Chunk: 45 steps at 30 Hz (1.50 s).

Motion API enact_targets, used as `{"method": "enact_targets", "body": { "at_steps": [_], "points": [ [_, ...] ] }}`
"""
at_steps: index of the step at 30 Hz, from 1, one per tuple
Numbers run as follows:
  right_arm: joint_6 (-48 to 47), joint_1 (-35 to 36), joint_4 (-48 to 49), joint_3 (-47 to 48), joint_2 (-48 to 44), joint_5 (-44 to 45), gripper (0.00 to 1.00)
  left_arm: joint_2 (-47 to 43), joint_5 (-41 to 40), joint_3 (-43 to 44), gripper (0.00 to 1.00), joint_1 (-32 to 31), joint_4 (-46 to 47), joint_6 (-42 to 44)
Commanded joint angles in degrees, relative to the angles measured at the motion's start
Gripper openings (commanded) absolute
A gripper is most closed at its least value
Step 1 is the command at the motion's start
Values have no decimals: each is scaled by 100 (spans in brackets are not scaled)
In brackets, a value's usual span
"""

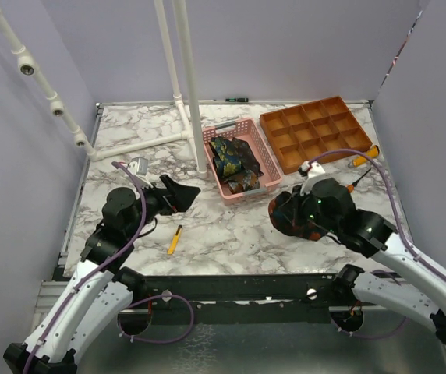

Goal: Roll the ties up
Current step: Place the tie at the corner of the board.

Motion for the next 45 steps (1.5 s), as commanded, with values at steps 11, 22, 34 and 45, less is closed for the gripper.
{"method": "enact_targets", "body": {
  "at_steps": [11,22,34,45],
  "points": [
    [4231,3559,-4901,2630,4551,7649,1,-800,-2667,632,99,-28,-1759,252],
    [853,4735,560,1964,5328,4384,41,-1406,-3084,413,99,-22,-2076,37],
    [2210,3591,345,800,2819,2710,99,-1195,-2627,495,99,-34,-2088,235],
    [6269,2300,-1718,-1050,816,1668,96,80,-1171,729,99,-56,-2058,658]
  ]
}}
